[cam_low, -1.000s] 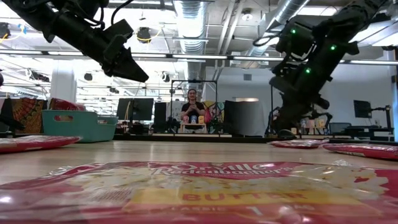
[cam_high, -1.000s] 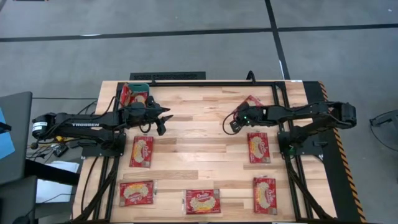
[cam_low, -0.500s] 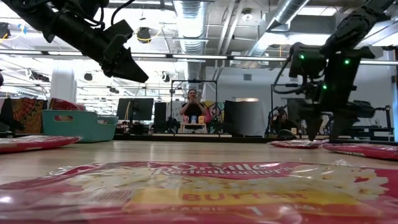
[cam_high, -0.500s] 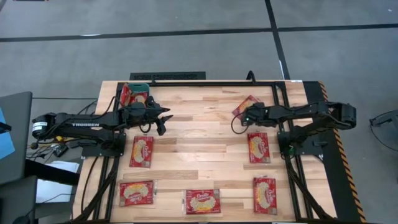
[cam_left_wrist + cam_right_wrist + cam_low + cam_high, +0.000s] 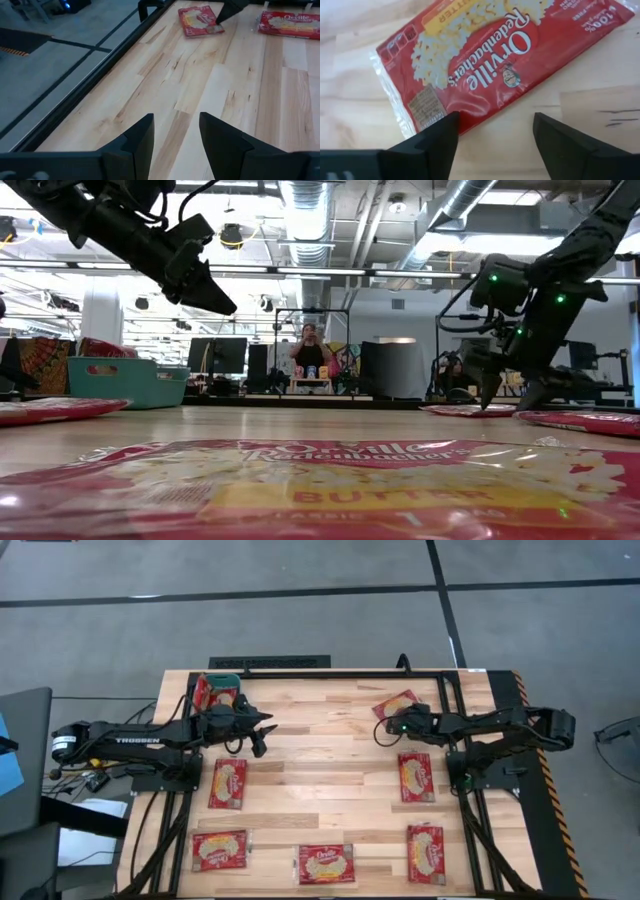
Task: Sort popcorn bags into baskets
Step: Put the red popcorn bag in the blue bin
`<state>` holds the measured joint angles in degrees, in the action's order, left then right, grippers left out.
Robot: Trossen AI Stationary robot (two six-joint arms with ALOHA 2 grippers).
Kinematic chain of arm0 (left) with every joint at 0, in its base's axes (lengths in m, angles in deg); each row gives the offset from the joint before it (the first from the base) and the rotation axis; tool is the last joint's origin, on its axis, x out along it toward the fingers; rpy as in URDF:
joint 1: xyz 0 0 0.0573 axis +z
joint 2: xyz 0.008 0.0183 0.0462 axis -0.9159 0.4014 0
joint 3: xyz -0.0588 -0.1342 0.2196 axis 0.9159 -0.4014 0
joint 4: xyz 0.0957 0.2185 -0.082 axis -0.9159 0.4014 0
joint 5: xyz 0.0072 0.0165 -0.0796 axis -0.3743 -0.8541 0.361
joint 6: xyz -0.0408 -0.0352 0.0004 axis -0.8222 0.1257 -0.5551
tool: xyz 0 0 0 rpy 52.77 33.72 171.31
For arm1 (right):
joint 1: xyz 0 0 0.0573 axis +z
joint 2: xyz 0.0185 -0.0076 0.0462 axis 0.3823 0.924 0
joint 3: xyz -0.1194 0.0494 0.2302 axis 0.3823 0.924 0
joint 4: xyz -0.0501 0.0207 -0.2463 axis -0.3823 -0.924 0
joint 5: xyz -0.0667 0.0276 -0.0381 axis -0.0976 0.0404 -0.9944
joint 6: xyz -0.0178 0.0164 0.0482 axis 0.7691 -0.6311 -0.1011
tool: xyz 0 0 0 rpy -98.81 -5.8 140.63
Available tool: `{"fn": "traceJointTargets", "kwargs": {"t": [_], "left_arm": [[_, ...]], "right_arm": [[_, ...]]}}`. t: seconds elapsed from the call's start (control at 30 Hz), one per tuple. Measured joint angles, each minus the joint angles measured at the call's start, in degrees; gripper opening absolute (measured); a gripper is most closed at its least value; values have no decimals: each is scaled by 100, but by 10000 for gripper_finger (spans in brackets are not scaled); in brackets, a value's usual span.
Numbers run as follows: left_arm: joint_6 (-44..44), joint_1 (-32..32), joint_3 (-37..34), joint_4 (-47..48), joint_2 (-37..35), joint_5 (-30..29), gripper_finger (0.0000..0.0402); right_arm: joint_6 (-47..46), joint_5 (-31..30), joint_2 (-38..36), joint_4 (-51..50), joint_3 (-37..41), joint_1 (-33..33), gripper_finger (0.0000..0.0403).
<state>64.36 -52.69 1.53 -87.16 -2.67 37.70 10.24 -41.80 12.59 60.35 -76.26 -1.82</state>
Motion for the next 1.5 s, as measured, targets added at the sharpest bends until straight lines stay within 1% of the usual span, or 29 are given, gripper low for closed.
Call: {"fn": "traceJointTargets", "kwargs": {"t": [0.1, 0.2, 0.23, 0.37, 0.53, 0.67, 0.73, 0.8, 0.9, 1.17, 1.23, 1.37, 1.5], "left_arm": [[-2, 0, 0, 54, 0, -2, 148], [-6, 0, 0, 52, 0, -2, 148], [-6, 0, 0, 50, 0, -2, 148], [0, 0, 0, 28, 0, -3, 148], [-4, 0, 0, 32, 0, -3, 148], [-75, 0, 0, 140, 0, -3, 148], [-108, 0, 0, 235, 0, -4, 148], [-130, 0, 0, 297, 0, -4, 148], [-155, 0, 0, 282, 0, -4, 148], [-151, 0, 0, 101, 0, -4, 148], [-150, 0, 0, 57, 0, -4, 148], [-152, 0, 0, 5, 0, -4, 148], [-181, 0, 0, 2, 0, -4, 148]], "right_arm": [[24, -100, 12, 141, 9, -63, 244], [87, -389, 23, 426, 22, -175, 211], [177, -469, 20, 500, 20, -246, 198], [568, -480, 22, 723, 17, -576, 138], [1050, -474, 22, 758, 17, -922, 62], [1438, -481, 22, 935, 17, -869, 15], [1731, -442, 20, 1206, 15, -780, 8], [2110, -273, 20, 1463, 9, -701, 17], [2617, 48, 18, 1386, -176, -749, 53], [3765, 290, 18, -109, -980, -1336, 148], [4140, 433, 18, -386, -1184, -1528, 170], [4864, 791, 19, -727, -1531, -1920, 208], [5211, 866, 272, -1172, -1856, -2372, 235]]}}
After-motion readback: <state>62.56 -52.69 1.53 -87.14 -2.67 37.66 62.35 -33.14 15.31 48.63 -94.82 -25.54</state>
